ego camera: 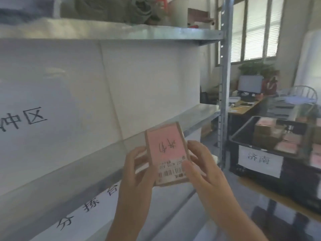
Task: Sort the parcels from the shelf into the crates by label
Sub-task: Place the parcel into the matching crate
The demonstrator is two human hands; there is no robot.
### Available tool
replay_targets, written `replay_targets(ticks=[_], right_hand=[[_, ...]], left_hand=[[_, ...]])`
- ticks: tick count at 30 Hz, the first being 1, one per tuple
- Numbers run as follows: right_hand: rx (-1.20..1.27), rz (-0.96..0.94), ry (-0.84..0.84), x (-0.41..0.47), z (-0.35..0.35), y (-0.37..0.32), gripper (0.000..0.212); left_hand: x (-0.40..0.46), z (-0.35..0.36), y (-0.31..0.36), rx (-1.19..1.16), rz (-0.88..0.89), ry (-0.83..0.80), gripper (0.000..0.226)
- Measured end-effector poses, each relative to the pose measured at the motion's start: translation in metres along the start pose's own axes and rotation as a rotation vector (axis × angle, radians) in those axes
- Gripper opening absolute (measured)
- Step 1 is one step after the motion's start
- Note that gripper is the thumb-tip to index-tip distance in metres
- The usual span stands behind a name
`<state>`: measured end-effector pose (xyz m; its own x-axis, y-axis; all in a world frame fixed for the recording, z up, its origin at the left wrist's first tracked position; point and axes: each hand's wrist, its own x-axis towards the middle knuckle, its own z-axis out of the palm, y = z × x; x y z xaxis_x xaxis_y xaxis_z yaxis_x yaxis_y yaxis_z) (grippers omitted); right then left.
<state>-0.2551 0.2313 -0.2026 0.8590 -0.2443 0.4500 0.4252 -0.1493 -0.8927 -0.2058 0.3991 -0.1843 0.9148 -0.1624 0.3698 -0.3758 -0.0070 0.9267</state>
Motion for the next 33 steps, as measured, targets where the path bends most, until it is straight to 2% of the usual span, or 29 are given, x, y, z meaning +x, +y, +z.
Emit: replay_targets(ticks=[3,6,18,21,24,26,30,33], right_hand=[[-0.071,0.049,0.03,-0.001,-0.044,0.013,0.057],[-0.108,0.089,0.088,0.0,-0.083,0.029,0.065],[-0.456,0.163,0.371,0.063,-0.211,0.064,0.074],[-0.519,0.234,0.452,0.075,-0.235,0.083,0.077],[-0.528,0.316,0.531,0.087,-0.261,0.099,0.077],[-0.541,0.345,0.567,0.097,-0.282,0.11,0.087],[-0.635,0.418,0.556,0.124,-0.331,0.132,0.125],[-0.676,0.432,0.544,0.145,-0.373,0.145,0.132]], left_hand=[[0.014,0.05,-0.016,-0.032,0.021,-0.134,0.053],[0.029,0.096,-0.03,-0.062,0.02,-0.239,0.063],[0.135,0.266,-0.073,-0.189,0.137,-0.638,0.073],[0.154,0.302,-0.09,-0.19,0.081,-0.705,0.078],[0.169,0.338,-0.104,-0.196,-0.003,-0.774,0.067],[0.179,0.363,-0.112,-0.177,-0.038,-0.809,0.066],[0.2,0.42,-0.126,-0.08,-0.057,-0.811,0.067],[0.217,0.469,-0.126,-0.005,-0.073,-0.804,0.065]])
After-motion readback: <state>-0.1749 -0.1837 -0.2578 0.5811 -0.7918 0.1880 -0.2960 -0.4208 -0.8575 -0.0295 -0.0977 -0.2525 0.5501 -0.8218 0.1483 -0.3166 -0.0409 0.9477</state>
